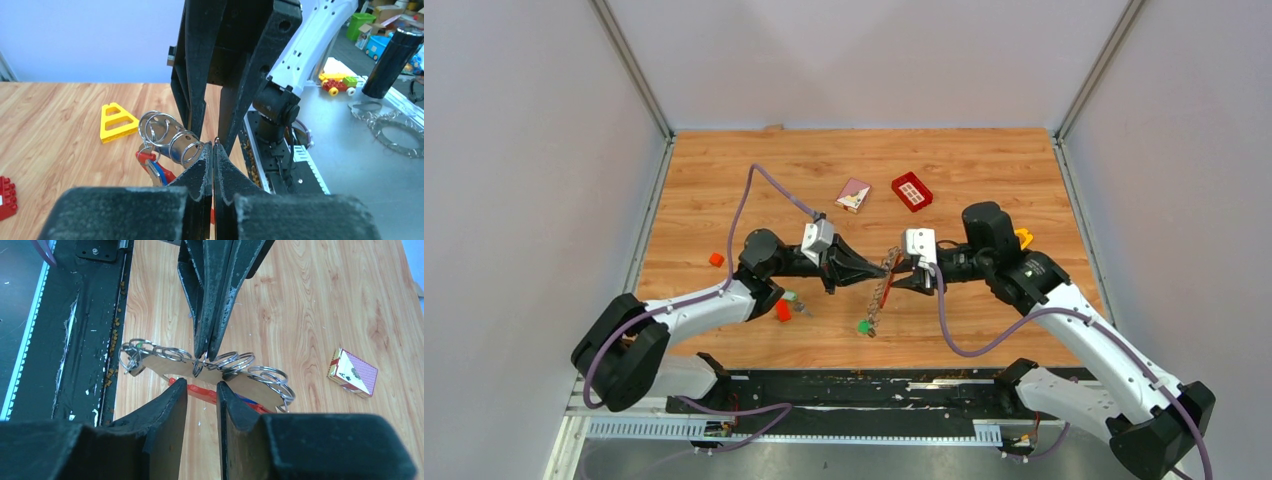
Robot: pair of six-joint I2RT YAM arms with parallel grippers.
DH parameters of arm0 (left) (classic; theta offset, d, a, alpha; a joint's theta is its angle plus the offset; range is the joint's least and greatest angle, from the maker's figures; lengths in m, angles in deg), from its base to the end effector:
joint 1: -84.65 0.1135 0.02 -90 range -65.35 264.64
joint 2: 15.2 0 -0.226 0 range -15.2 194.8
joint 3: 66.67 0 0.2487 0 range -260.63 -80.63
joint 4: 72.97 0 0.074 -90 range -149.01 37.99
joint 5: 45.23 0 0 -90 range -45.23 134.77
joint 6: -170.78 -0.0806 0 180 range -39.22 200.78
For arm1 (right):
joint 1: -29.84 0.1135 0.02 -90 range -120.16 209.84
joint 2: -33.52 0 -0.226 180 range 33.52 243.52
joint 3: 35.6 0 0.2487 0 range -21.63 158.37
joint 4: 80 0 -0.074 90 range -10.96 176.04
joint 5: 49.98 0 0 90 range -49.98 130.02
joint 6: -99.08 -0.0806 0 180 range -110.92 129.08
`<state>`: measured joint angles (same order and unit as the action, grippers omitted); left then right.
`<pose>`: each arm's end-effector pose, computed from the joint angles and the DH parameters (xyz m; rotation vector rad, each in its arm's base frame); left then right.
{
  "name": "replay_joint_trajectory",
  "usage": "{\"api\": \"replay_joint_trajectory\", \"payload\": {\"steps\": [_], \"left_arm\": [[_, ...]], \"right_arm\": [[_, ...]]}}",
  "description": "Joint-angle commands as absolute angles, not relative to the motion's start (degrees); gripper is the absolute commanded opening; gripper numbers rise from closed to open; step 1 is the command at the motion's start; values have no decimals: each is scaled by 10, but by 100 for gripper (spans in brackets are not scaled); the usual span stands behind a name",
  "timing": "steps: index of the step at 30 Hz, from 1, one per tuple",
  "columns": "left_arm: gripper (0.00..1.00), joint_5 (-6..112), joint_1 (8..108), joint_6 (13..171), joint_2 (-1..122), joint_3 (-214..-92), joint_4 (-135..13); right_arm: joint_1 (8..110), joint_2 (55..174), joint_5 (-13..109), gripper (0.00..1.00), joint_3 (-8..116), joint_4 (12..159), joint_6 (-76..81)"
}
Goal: Put the keys on the keyring
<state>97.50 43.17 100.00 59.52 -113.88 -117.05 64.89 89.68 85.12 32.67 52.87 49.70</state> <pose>0.1813 -0.2459 0.2517 1.1017 1.1118 -1.4408 0.1674 0.1872 0.2783 -1.5937 1.3360 0.7917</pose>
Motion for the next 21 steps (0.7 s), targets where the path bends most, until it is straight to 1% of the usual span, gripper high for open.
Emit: {"api": "replay_joint_trajectory", "payload": {"steps": [1, 13, 21], "left_arm": [[0, 955, 435, 1052, 600, -1135, -1262], [0, 934, 435, 1072, 621, -1118, -1292], [0, 927, 435, 1070, 625, -1115, -1291]], "right_arm": [[645, 882, 879, 28, 324, 558, 500], [645, 898, 883, 27, 341, 568, 480], [645, 911, 885, 21, 341, 581, 467]]}}
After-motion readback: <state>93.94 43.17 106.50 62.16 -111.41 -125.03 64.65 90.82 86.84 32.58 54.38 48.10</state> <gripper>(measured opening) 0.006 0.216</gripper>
